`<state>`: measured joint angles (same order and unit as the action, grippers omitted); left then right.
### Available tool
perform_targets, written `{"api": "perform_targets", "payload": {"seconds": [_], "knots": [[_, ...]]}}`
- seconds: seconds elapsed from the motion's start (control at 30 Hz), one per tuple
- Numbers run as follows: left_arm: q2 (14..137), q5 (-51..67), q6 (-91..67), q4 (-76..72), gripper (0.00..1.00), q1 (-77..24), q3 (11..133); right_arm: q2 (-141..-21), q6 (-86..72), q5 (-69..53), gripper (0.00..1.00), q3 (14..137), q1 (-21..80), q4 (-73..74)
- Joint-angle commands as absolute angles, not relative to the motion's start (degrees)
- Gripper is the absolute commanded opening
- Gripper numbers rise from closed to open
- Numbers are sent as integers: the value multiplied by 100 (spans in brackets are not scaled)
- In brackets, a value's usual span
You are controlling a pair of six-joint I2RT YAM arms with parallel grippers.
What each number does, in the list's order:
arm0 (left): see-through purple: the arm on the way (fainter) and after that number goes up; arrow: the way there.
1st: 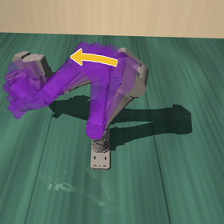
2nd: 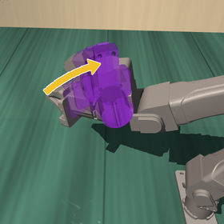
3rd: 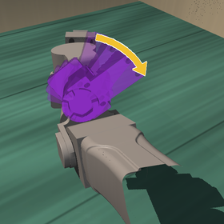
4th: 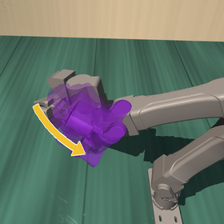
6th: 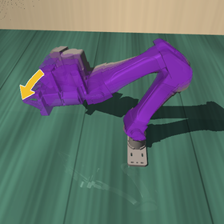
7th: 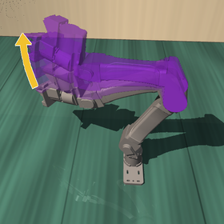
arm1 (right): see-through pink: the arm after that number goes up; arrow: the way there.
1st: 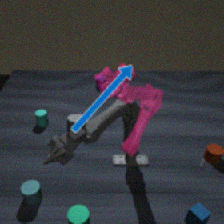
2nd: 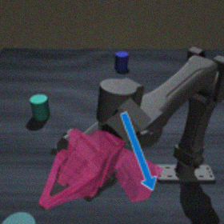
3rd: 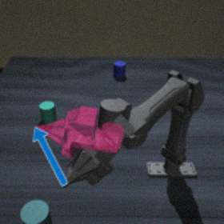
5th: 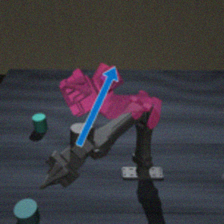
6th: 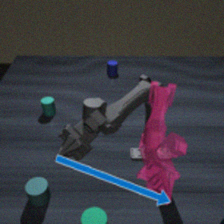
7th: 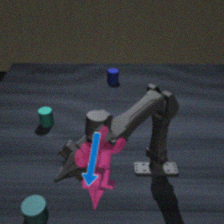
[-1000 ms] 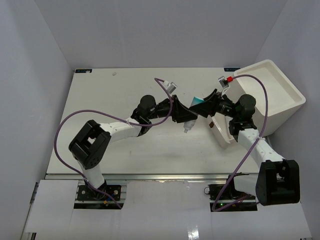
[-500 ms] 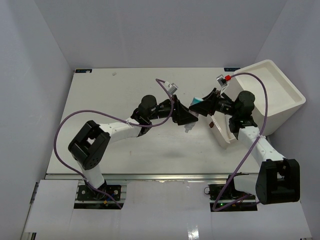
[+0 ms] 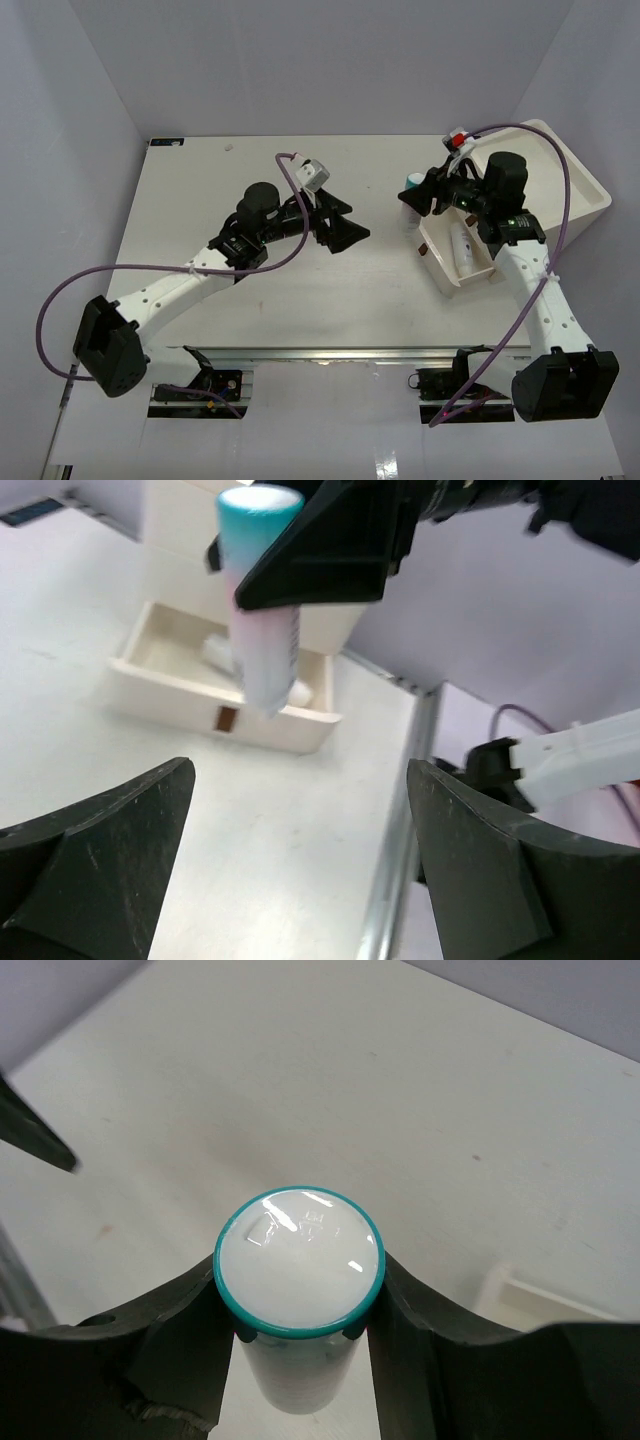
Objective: Organize the makeup
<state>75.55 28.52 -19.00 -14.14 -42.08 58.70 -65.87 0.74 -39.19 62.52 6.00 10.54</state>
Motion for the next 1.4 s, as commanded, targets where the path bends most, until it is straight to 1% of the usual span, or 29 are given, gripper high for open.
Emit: {"api": "perform_targets", "payload": {"seconds": [0.0,0.07,0.17,0.27,0.4,0.43,0.47,0.5,0.63,0.73,0.83,0.93,1.2,1.37], "knots": [[6914,1608,-505,601,98,-4165,5886,-7010,1641,-2200,12,7087,571,2798],[6519,1188,-256,873,98,-4160,5462,-7501,1947,-1484,13,7272,571,3310],[6017,904,-74,929,98,-4160,5021,-7812,2130,-748,14,7091,571,3360],[5588,589,1,905,98,-4166,4692,-8190,2140,-383,15,7002,571,3320],[5222,439,194,823,98,-4166,4371,-8646,2118,-55,17,7046,579,3224],[5162,418,205,814,98,-4166,4338,-8765,2121,-28,18,7055,580,3217],[5113,398,210,809,98,-4166,4318,-8886,2126,-27,21,7065,580,3217],[5071,391,216,809,98,-4166,4295,-8964,2122,77,25,7051,580,3217],[4983,421,220,800,98,-4166,4271,-9130,2083,167,49,7014,597,3225],[4955,452,220,806,98,-4166,4278,-9193,2059,174,55,7025,620,3239],[4913,492,237,809,98,-4166,4272,-9202,2039,211,64,7088,633,3273],[4830,493,238,808,98,-4166,4243,-9190,2056,227,70,7197,642,3363],[4749,510,246,782,98,-4166,4210,-8860,2065,-113,69,7644,694,3709],[4737,475,272,782,98,-4166,4210,-8350,2451,-825,61,7577,1115,3814]]}}
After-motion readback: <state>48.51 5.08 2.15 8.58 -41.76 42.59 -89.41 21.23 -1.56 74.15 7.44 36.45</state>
